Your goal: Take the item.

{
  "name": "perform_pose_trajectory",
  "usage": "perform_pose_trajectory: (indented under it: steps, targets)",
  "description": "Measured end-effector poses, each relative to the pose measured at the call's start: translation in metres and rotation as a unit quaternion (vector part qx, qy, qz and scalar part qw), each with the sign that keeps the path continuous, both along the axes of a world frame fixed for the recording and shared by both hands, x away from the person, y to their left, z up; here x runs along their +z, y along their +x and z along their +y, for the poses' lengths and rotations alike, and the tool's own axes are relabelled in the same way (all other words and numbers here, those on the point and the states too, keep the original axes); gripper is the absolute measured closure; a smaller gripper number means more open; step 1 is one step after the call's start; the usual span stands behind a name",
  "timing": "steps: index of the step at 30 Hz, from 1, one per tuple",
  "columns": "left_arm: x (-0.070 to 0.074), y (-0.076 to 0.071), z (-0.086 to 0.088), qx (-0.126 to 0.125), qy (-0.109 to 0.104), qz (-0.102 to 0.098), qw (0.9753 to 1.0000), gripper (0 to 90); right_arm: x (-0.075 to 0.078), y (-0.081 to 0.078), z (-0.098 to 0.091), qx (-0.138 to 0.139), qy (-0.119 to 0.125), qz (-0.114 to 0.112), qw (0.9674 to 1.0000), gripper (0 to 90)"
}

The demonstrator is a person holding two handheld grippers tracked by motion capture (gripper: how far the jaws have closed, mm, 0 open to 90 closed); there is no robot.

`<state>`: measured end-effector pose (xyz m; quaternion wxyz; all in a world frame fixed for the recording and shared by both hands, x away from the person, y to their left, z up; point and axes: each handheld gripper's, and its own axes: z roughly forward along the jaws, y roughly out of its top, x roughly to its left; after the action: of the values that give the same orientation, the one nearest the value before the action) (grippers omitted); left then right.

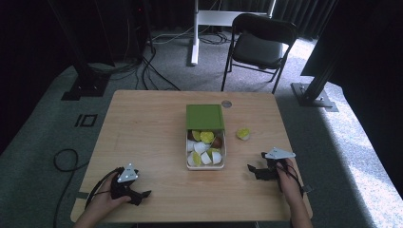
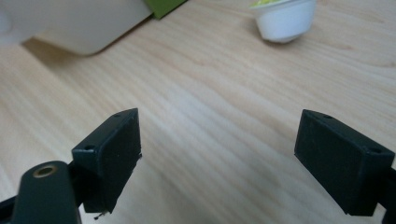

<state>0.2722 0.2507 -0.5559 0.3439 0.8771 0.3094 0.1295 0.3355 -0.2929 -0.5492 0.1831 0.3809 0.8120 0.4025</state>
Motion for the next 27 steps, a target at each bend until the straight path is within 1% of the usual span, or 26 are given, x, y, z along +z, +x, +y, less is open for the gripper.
perform_pose_trajectory:
  steps: [3, 5, 7, 11, 14, 16, 20, 24, 27]
  targets:
    - [0.000, 0.000, 0.000, 0.000, 0.000, 0.000, 1.0000, 2.3, -0.002, -0.005, -0.004, 0.008, -0.001, 0.006, 0.9999, 14.3]
    - [0.000, 0.000, 0.000, 0.000, 0.001, 0.000, 1.0000, 2.3, -0.003, -0.009, -0.006, 0.011, 0.000, 0.006, 0.9999, 14.4]
    - [0.000, 0.000, 0.000, 0.000, 0.000, 0.000, 1.0000, 2.3, -0.004, -0.012, -0.008, 0.025, -0.002, 0.005, 0.9997, 14.3]
    - [0.000, 0.000, 0.000, 0.000, 0.000, 0.000, 1.0000, 2.2, -0.005, -0.019, -0.009, 0.043, -0.005, 0.004, 0.9991, 14.3]
    - [0.000, 0.000, 0.000, 0.000, 0.000, 0.000, 1.0000, 2.3, -0.006, -0.025, -0.009, 0.063, -0.009, 0.006, 0.9980, 14.3]
    - [0.000, 0.000, 0.000, 0.000, 0.000, 0.000, 1.0000, 2.3, -0.006, -0.028, -0.010, 0.070, -0.008, 0.007, 0.9975, 14.3]
    - [0.000, 0.000, 0.000, 0.000, 0.000, -0.001, 1.0000, 2.3, -0.006, -0.034, -0.013, 0.077, -0.003, 0.005, 0.9970, 14.3]
    - [0.000, 0.000, 0.000, 0.000, 0.000, 0.000, 1.0000, 2.3, -0.007, -0.040, -0.016, 0.082, -0.005, 0.007, 0.9966, 14.3]
    - [0.000, 0.000, 0.000, 0.000, 0.000, -0.001, 1.0000, 2.3, -0.007, -0.042, -0.017, 0.081, -0.013, 0.006, 0.9966, 13.2]
